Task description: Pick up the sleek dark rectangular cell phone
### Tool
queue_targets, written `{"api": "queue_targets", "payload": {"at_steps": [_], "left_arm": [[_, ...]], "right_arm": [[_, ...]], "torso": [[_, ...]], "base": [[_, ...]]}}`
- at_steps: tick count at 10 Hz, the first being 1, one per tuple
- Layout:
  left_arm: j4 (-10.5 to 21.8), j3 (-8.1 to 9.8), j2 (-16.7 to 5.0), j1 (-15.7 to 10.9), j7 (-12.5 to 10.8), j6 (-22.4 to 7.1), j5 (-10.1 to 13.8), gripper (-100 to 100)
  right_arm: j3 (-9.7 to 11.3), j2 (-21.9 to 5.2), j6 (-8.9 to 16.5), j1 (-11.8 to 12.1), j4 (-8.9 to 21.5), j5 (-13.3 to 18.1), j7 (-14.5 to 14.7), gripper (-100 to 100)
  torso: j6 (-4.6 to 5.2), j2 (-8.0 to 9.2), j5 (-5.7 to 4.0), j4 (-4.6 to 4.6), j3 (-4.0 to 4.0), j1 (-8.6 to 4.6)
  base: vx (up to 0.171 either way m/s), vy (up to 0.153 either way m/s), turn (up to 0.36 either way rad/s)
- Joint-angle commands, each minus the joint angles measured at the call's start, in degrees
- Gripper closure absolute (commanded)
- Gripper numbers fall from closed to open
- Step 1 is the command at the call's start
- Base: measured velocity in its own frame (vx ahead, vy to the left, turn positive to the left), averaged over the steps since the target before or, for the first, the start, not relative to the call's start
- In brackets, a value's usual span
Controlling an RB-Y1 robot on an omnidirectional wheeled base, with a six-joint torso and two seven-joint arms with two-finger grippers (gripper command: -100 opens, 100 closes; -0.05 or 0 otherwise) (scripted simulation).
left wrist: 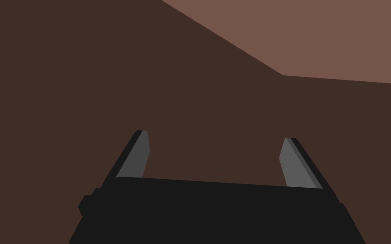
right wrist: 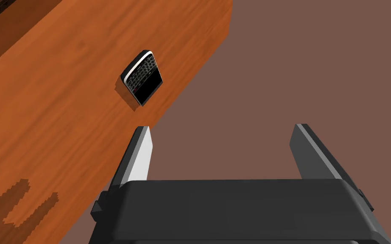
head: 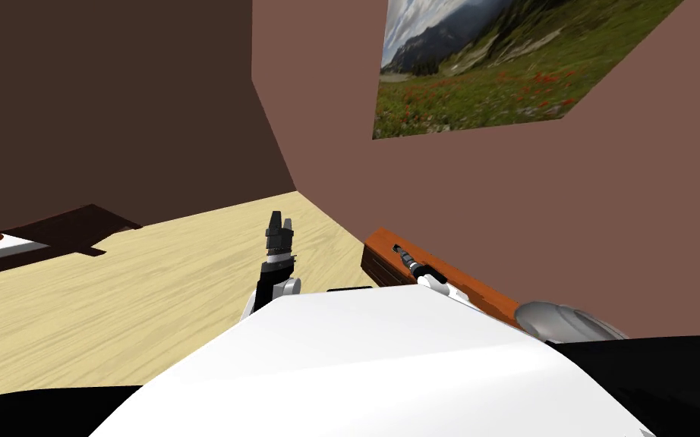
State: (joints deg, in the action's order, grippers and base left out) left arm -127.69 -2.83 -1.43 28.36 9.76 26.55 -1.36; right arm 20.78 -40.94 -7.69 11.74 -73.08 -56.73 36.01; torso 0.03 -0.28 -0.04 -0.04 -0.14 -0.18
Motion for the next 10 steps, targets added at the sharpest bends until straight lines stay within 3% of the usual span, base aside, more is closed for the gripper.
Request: {"api": "queue_targets", "payload": {"at_steps": [1, 2, 5, 6, 7, 10], "left_arm": [[0.00, 0.00, 0.00, 0.00, 0.00, 0.00, 0.00, 0], [0.00, 0.01, 0.00, 0.01, 0.00, 0.00, 0.00, 0], [0.00, 0.01, 0.00, 0.01, 0.00, 0.00, 0.00, 0], [0.00, 0.00, 0.00, 0.00, 0.00, 0.00, 0.00, 0], [0.00, 0.01, 0.00, 0.01, 0.00, 0.00, 0.00, 0], [0.00, 0.00, 0.00, 0.01, 0.00, 0.00, 0.00, 0]], "right_arm": [[1.10, -0.33, 1.09, -0.53, 1.99, -1.12, 0.87, -100], [1.10, -0.33, 1.09, -0.53, 1.99, -1.12, 0.87, -100], [3.95, -2.89, 5.30, -1.47, 6.10, -5.69, 3.25, -100], [3.95, -2.89, 5.30, -1.47, 7.52, -5.69, 3.25, -100], [5.36, -4.02, 7.41, -1.87, 9.11, -7.82, 4.38, -100], [6.76, -5.05, 9.50, -2.22, 12.77, -9.84, 5.47, -100]], "torso": [[0.00, 0.00, 0.00, 0.00, 0.00, 0.00], [0.06, 0.01, 0.00, -0.01, 0.00, 0.00], [0.06, 0.01, 0.00, -0.01, 0.00, 0.01], [0.00, -0.07, 0.00, -0.01, -0.04, -0.02], [0.06, -0.05, -0.01, -0.02, -0.04, -0.04], [0.01, -0.15, -0.01, -0.03, -0.09, -0.01]], "base": [[0.037, -0.008, 0.153], [0.018, -0.004, -0.016], [0.040, -0.006, 0.224], [0.049, -0.022, 0.160], [0.060, -0.020, 0.288], [0.064, -0.018, 0.176]]}}
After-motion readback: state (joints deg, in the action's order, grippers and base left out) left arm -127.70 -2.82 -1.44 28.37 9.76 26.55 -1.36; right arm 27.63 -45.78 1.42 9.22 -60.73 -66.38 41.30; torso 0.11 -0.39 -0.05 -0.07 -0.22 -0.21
